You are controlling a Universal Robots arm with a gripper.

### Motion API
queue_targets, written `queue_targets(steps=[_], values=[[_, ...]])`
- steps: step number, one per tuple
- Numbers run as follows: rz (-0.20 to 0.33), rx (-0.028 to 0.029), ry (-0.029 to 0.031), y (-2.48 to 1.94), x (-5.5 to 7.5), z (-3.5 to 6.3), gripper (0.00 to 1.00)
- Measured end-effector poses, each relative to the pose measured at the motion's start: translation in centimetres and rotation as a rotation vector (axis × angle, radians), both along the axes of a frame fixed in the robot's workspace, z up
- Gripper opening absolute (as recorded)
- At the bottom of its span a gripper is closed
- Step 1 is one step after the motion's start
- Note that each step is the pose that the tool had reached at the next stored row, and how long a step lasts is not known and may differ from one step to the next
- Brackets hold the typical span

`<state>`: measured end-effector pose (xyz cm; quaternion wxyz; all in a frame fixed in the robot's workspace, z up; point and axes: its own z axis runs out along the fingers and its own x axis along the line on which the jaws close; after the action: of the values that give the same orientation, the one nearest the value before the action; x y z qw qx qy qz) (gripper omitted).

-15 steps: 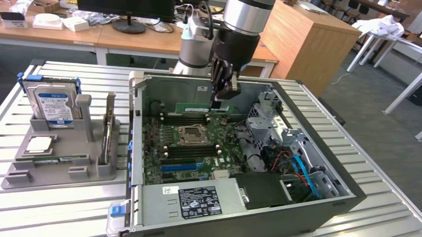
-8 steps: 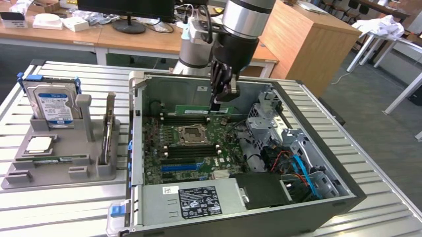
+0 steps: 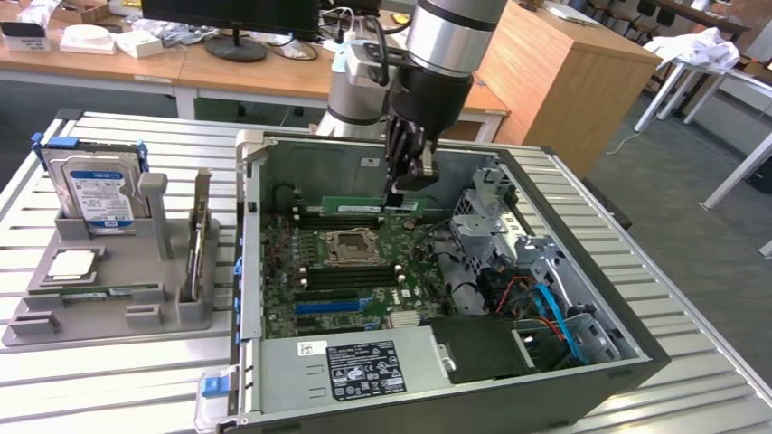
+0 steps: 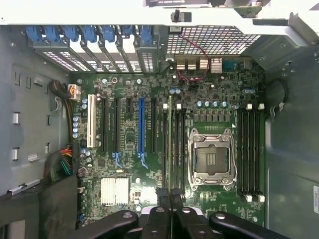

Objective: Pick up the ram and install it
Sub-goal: 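Pick up the ram and move it above insertion slot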

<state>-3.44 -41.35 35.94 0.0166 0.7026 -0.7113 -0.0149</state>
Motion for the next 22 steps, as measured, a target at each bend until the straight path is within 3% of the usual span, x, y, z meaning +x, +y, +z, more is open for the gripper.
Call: queue_targets(steps=[11, 22], values=[[0.0, 0.0001, 0.0, -0.06, 0.1, -0.23, 0.12], [0.0, -0.0001, 0.0001, 0.99, 0.0, -0.59, 0.12]])
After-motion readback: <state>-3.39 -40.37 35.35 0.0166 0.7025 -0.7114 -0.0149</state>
